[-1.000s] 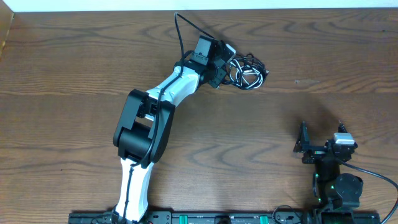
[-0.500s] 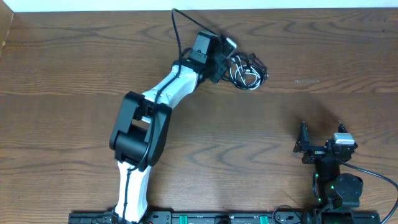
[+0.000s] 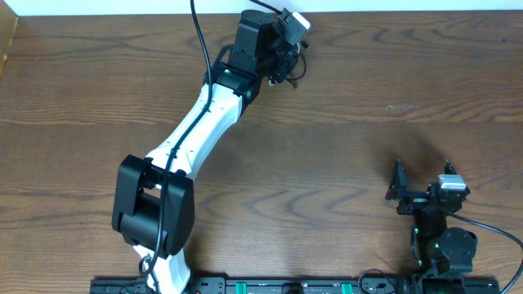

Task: Untangle cables
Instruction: 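Move the right gripper toward the cables held by the left gripper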

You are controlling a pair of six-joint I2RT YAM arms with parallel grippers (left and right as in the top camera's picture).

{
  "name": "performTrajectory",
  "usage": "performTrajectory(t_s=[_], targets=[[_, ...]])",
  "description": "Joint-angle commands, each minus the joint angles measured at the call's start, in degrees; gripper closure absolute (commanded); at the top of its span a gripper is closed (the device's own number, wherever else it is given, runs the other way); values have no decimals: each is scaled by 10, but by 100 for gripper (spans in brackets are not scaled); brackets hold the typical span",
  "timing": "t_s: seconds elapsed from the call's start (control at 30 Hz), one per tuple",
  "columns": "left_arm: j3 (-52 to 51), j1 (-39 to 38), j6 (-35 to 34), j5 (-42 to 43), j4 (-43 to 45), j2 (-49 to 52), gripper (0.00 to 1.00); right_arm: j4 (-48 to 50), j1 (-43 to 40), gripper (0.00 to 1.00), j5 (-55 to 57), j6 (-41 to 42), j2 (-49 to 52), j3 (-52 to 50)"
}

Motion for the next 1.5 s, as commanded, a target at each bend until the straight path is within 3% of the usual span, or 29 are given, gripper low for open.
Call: performTrajectory(t_s=[0.0,0.43,0.67,0.9,1.3,1.47], targets=[[7,5,18,-3,3,-18,93,-2,4,1,3,6,-4,-1],[7,11,17,-3,20,-20,93,30,4,1,23,6,-4,-1],[7,11,17,-3,22,-20,92,86,4,1,-76,12,-4,2],[7,11,17,-3,31,-20,93,13,4,1,-84,0,14,80],[7,11,-30,-3,30,-20,93,-163,4,1,-216,-120,299,338],[7,11,-87,-2,29,-20,92,-229,4,1,-367,-203,470,459]])
